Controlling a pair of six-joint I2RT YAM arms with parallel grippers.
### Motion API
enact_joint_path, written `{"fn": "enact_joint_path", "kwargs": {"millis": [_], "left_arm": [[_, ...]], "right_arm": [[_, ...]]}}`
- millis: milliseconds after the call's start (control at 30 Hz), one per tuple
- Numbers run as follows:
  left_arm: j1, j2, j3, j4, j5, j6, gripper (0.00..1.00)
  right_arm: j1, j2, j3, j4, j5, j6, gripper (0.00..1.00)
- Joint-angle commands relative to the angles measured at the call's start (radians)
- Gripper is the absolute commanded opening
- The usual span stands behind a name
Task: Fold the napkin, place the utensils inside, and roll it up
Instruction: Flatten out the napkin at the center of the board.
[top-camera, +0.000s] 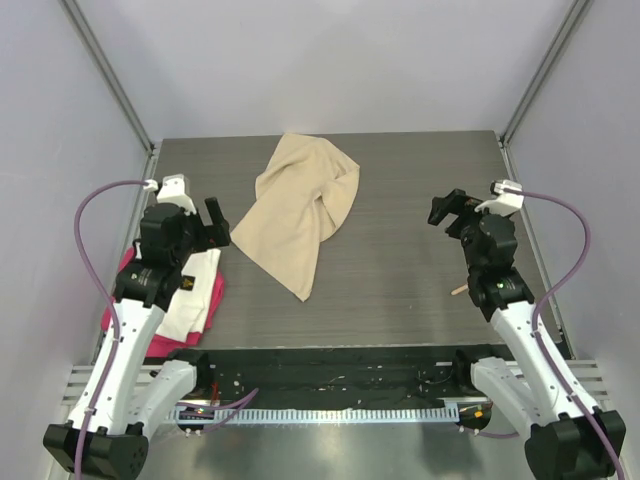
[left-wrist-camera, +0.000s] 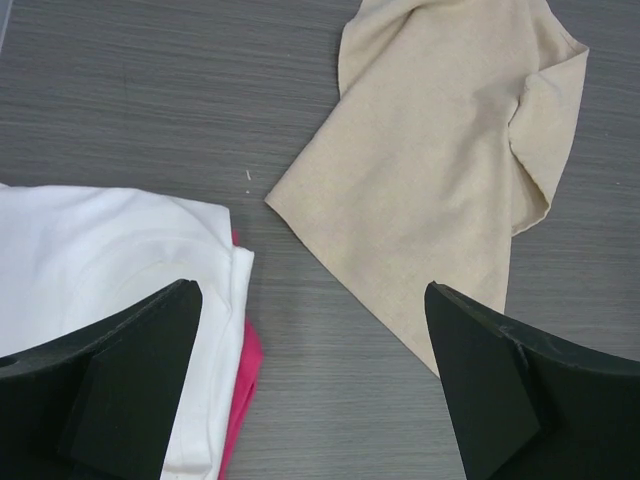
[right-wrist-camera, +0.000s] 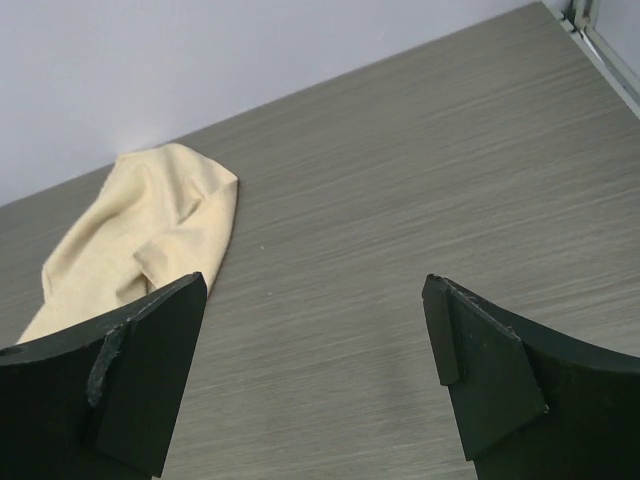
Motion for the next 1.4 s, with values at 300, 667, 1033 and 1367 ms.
{"fn": "enact_joint_path", "kwargs": {"millis": [300, 667, 1033, 1367], "left_arm": [[0.002, -0.038, -0.021, 0.079, 0.073, -0.012, 0.95], [-0.4, 0.219, -0.11, 0.248, -0.067, -0.292, 0.81], [-0.62, 0.61, -0.013, 0.22, -0.134, -0.336, 0.73], [-0.63, 0.656, -0.116, 0.298, -0.108, -0.434, 0.59]], "right_arm": [[0.001, 0.092, 0.079, -0.031, -0.026, -0.023, 1.0], [0.0, 0.21, 0.128, -0.134, -0.087, -0.016, 0.96], [0.001, 0.265, 0.143, -0.16, -0.083, -0.009, 0.96], [0.001, 0.308, 0.157, -0.166, -0.124, 0.001, 0.95]]}}
